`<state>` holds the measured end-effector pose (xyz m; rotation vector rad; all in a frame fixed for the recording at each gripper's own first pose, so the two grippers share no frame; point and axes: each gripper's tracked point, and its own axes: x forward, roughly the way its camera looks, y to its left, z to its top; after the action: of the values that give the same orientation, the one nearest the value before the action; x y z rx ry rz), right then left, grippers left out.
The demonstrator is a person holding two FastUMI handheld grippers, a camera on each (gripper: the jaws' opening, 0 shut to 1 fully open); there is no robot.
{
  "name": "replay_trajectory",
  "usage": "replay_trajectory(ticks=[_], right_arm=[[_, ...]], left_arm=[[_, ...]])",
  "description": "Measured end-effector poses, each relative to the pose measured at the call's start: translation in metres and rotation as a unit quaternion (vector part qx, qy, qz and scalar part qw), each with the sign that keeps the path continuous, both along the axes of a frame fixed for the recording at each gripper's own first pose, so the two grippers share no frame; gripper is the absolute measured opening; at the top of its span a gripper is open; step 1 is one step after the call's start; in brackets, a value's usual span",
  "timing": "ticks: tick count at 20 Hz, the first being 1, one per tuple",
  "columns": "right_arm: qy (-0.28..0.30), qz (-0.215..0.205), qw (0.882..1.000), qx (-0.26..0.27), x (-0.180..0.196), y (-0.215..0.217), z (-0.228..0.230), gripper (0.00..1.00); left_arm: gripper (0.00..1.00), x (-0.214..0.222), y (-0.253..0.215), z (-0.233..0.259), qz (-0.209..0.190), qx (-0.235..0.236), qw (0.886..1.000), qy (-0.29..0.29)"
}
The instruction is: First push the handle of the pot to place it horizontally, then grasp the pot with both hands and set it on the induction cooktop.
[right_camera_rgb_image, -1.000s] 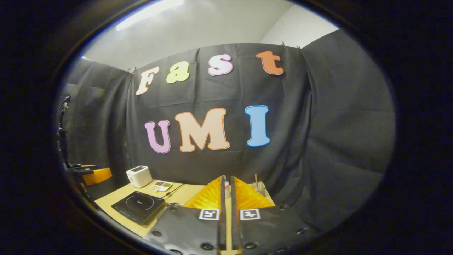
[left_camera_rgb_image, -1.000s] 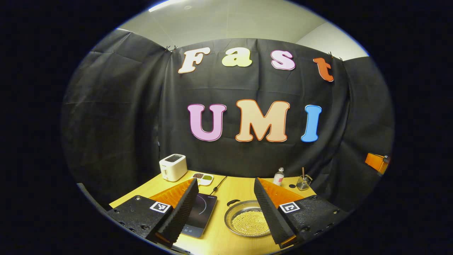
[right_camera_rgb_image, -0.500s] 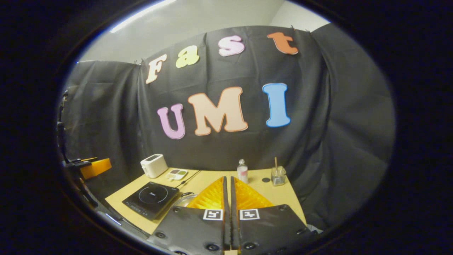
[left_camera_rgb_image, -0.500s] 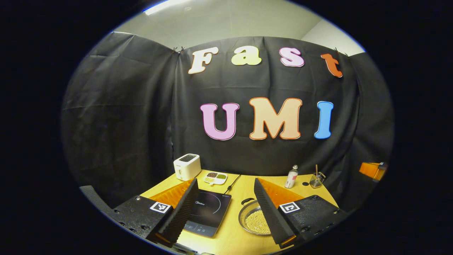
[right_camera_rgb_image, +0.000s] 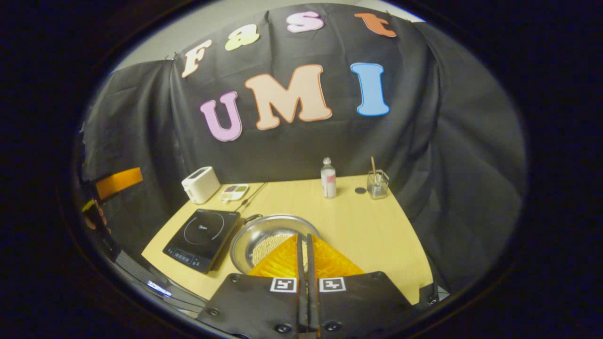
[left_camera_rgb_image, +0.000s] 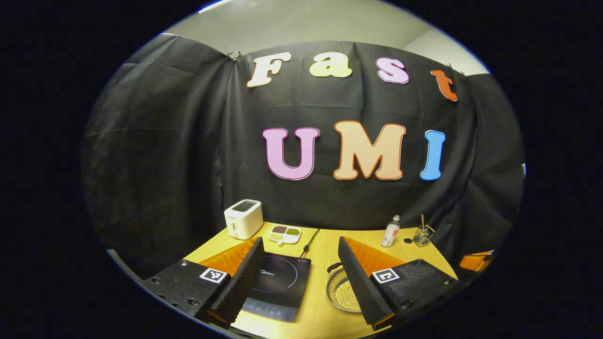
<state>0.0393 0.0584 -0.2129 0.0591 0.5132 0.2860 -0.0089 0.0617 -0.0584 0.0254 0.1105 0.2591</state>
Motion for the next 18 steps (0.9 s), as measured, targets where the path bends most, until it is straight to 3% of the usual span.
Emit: replay_trajectory(ticks=[4,5,8,9,14,15,18], right_arm=[[0.087,-0.020,0.996,-0.016,-0.018,0.023,-0.055,0.04],[0.111,-0.023,0.993,-0.018,-0.025,0.029,-0.069,0.00],[0.176,-0.035,0.984,-0.021,-0.045,0.043,-0.103,0.04],[0.196,-0.041,0.980,-0.016,-0.051,0.047,-0.114,0.00],[0.291,-0.106,0.950,0.030,-0.066,0.059,-0.163,0.03],[0.306,-0.116,0.944,0.036,-0.065,0.060,-0.170,0.00],[0.331,-0.147,0.931,0.047,-0.062,0.062,-0.187,0.00]], left_arm=[[0.96,0.020,0.018,-0.008,-0.036,-0.001,0.999,0.008],[0.96,0.025,0.021,-0.011,-0.047,-0.001,0.999,0.010],[0.96,0.037,0.034,-0.021,-0.068,-0.001,0.998,0.018],[0.93,0.040,0.038,-0.022,-0.073,-0.001,0.997,0.019],[0.96,0.051,0.057,-0.035,-0.093,-0.013,0.995,0.027],[0.93,0.051,0.061,-0.039,-0.096,-0.015,0.995,0.031],[0.96,0.053,0.074,-0.048,-0.103,-0.010,0.994,0.042]])
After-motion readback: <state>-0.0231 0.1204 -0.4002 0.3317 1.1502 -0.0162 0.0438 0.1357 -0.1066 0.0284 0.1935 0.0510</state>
